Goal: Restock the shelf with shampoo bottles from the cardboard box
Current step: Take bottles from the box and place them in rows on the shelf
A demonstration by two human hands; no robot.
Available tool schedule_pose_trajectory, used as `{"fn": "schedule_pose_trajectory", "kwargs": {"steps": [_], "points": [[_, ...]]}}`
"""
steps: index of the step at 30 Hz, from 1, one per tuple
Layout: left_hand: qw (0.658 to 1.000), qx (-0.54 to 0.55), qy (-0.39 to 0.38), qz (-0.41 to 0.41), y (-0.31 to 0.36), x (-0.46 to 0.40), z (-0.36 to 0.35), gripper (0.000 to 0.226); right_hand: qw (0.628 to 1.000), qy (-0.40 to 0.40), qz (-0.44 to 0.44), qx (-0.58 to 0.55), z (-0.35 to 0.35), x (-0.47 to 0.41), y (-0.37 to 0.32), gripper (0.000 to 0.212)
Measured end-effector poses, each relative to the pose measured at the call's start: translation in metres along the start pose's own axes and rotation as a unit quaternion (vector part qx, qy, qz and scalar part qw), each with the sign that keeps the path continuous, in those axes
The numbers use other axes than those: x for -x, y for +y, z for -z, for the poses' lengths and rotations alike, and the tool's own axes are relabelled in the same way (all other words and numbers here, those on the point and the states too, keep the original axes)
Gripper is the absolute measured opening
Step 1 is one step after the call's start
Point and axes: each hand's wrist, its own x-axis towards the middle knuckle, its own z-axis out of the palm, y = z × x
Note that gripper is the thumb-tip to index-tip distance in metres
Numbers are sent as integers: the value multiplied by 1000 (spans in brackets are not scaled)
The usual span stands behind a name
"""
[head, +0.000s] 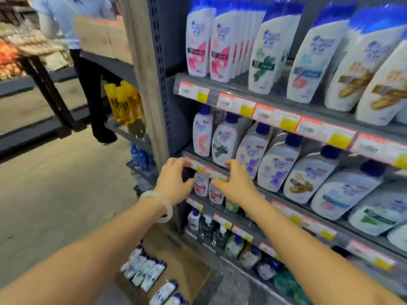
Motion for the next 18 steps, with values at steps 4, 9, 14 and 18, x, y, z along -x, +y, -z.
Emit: {"fn": "schedule_pose_trajectory", "kwargs": {"steps": [4, 9, 14, 18], "points": [[993, -29, -53, 101, -71, 38, -8, 37, 993, -99, -66, -8, -73, 22, 36, 57], [977, -18, -80, 198, -149, 55, -2, 41, 979, -150, -139, -22, -145, 36, 60, 61], [966, -42, -119, 225, -230, 40, -3, 46, 970, -158, -184, -33, -207, 5, 61, 65], [953, -66, -180, 234, -307, -2, -12, 46, 952, -130, -265, -84, -277, -28, 59, 61]]}}
